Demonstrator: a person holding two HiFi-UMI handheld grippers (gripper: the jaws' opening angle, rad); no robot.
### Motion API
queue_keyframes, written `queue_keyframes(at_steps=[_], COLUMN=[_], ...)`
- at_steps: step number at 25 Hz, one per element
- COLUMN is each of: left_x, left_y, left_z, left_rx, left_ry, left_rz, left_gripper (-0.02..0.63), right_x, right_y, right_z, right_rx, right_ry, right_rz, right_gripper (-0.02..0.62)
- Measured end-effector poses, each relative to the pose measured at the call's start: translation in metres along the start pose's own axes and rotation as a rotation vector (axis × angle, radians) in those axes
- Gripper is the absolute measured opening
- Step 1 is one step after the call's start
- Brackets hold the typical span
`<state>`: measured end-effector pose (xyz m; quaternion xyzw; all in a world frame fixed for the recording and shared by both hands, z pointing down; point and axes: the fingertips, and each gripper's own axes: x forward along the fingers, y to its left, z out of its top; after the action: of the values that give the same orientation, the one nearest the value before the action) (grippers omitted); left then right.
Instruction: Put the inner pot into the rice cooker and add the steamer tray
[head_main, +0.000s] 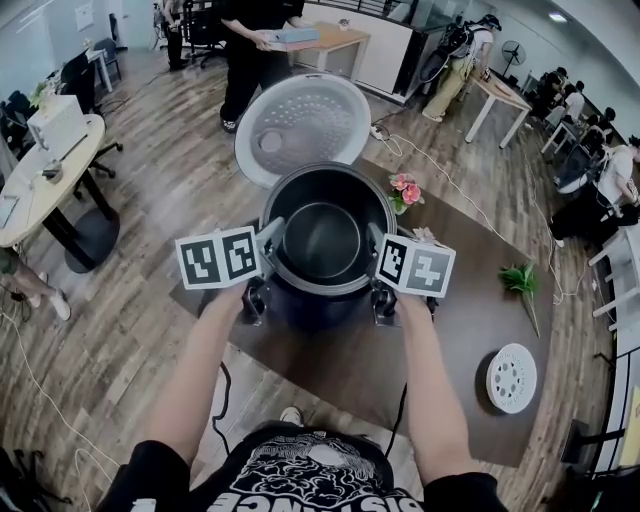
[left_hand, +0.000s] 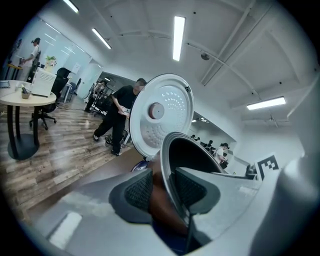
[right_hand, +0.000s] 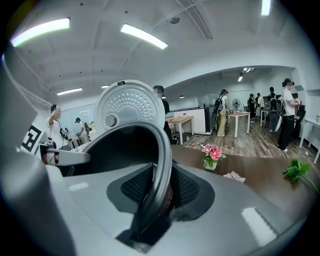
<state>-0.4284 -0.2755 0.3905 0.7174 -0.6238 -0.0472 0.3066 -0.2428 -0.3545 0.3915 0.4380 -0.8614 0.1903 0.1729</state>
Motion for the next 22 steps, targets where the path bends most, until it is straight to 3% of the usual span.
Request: queue_keyframes(at_steps=[15,22], left_x=[0.019,0.021], left_y=[0.01,0.011], left_z=[-0.028,-0.027], left_rx=[0.061,0.157], left_ry=[0.076,0.089], left_rz=[0.035,0.058], left_gripper=[0.143,0.143], right_x=[0.017,0.022], right_y=[-0.014,-0.01], right_z=[-0.03,-0.034], right_rx=[0.002,-0.124], right_ry=[0.066,0.098], right_rz=[-0.014,-0.044], right_gripper=[0.103,0.118])
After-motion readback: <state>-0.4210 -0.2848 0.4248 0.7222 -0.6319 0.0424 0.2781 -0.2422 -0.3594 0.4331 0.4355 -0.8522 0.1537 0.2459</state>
